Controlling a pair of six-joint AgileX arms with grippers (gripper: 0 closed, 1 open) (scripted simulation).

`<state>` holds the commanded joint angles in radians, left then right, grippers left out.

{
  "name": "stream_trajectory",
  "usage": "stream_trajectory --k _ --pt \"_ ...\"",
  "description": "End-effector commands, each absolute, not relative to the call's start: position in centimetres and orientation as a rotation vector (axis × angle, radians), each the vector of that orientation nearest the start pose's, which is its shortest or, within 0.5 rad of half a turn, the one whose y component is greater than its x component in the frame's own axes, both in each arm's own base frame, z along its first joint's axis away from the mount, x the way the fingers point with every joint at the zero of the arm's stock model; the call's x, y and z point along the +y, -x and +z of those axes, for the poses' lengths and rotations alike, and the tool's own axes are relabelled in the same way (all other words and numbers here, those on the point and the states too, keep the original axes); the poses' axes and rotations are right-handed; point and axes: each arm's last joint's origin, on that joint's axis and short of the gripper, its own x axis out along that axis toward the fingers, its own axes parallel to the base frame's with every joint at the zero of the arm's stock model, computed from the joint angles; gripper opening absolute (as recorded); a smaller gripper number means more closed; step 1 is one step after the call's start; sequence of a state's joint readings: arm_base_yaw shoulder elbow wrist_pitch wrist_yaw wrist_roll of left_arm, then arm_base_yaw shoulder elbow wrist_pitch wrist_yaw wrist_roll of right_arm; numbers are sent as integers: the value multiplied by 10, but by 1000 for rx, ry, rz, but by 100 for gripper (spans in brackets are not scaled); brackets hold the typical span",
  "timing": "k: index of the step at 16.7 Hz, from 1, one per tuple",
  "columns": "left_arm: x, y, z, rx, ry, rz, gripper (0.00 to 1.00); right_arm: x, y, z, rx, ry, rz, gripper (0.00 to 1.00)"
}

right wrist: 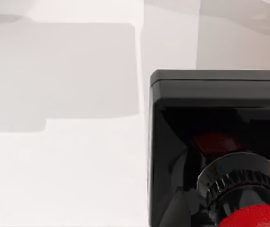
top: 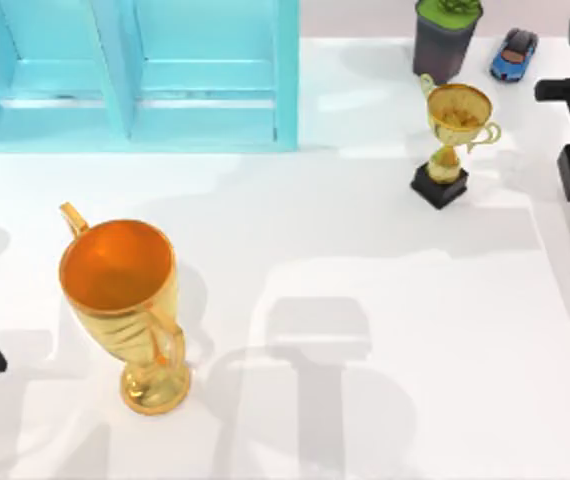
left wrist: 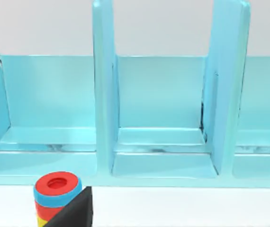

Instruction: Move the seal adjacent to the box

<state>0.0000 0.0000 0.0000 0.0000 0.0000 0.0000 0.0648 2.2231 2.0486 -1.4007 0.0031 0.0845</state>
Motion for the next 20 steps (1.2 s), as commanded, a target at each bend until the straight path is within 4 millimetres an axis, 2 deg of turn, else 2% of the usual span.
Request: stream_trajectory --k 1,14,20 --pt "-1 -106 160 0 0 0 100 34 -436 227 1575 -8 -8 0" --pt "-1 -106 160 0 0 0 100 34 -436 227 1575 -8 -8 98" --pt "-1 -106 160 0 0 0 100 34 -436 227 1575 -8 -8 100"
